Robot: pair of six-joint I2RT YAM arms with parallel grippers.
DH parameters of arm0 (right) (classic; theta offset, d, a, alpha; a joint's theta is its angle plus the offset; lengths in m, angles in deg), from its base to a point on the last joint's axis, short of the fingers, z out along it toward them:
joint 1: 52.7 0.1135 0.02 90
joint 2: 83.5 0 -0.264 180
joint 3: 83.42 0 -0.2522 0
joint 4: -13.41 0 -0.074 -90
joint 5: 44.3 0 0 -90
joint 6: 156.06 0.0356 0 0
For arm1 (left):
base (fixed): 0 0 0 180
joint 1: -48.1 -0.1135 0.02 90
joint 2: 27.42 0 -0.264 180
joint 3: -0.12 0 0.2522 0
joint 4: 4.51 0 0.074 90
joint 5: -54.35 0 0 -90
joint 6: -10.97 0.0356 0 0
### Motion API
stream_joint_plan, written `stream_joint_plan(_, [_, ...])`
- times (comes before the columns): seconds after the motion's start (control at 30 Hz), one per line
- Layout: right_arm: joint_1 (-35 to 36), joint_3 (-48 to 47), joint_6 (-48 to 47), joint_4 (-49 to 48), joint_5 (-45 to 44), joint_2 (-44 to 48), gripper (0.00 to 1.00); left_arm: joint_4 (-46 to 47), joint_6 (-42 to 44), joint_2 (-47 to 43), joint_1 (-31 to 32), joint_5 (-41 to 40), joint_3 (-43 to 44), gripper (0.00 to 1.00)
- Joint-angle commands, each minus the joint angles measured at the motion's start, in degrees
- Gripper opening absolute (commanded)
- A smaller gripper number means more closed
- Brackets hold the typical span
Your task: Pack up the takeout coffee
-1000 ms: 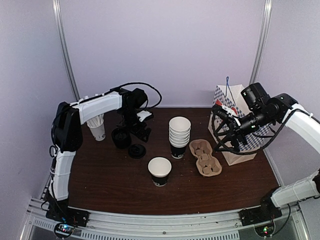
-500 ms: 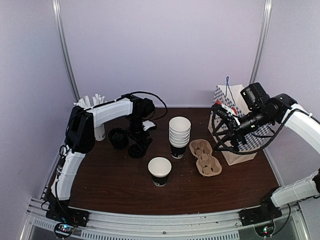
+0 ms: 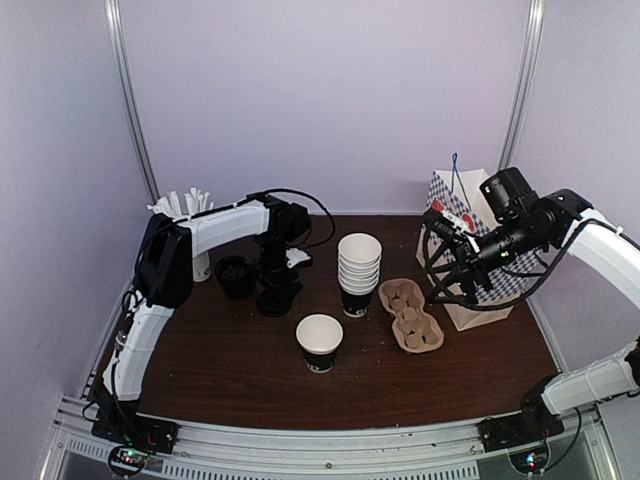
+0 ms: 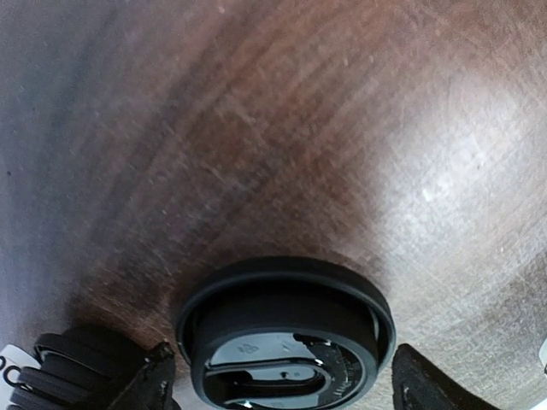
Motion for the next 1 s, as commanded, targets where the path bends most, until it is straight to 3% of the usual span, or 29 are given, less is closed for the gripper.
stream_joint_plan(0.0, [-0.49, 0.68, 0.15, -0.87, 0.63, 0.71, 0.91, -2.36, -1.19, -1.19, 0.38, 2.23, -1.89, 0.87])
stream_joint_plan(0.2, [-0.45, 0.95, 0.15, -1.1, 0.46, 0.85, 0.91, -2.51, -1.19, -3.84, 1.05, 5.22, -5.76, 0.82])
stream_joint_plan(0.97, [-0.45, 1.41, 0.42, -1.47, -0.2, 1.19, 0.9, 6.51, -7.44, -16.81, 4.54, -1.8, -18.38, 0.75])
